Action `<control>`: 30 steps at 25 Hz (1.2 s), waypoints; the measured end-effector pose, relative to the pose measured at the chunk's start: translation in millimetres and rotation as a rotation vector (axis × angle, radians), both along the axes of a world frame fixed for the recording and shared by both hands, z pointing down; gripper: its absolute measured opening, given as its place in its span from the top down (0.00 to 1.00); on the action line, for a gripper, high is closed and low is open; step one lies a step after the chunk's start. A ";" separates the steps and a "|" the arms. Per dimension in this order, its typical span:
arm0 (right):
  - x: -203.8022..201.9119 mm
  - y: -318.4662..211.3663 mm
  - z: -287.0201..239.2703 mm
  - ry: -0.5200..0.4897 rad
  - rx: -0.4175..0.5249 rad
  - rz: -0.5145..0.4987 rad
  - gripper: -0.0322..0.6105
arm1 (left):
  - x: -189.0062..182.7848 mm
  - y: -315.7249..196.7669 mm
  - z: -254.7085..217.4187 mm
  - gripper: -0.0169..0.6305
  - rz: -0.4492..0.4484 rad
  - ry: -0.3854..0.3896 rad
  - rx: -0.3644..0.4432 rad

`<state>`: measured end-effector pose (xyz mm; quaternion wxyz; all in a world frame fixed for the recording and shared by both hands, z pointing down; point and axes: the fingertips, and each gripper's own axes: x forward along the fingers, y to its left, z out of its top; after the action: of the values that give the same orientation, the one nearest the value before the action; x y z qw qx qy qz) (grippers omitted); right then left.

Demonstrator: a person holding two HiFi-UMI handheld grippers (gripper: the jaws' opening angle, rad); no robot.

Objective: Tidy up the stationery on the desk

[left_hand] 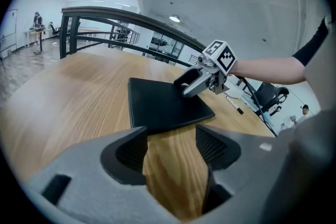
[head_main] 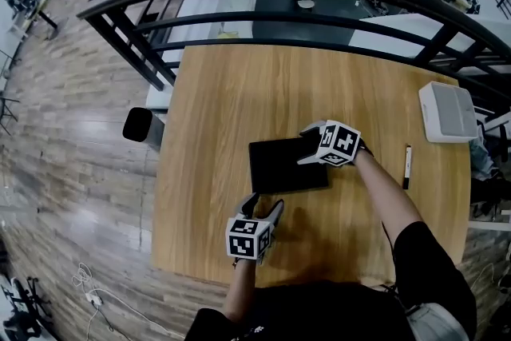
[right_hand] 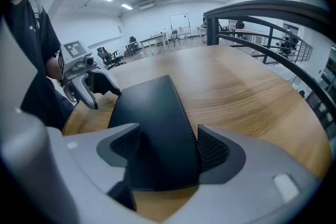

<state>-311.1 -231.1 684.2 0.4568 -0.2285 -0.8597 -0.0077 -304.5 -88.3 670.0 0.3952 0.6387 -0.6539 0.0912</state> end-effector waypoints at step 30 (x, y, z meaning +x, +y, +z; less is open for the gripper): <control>88.7 39.7 1.0 0.051 -0.006 0.212 0.42 | -9.1 -7.0 2.6 0.55 0.073 -0.118 -0.021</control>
<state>-222.5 -191.5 685.2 0.4759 -0.1379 -0.8672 0.0491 -313.6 -95.4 672.6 0.3591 0.6515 -0.6512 0.1499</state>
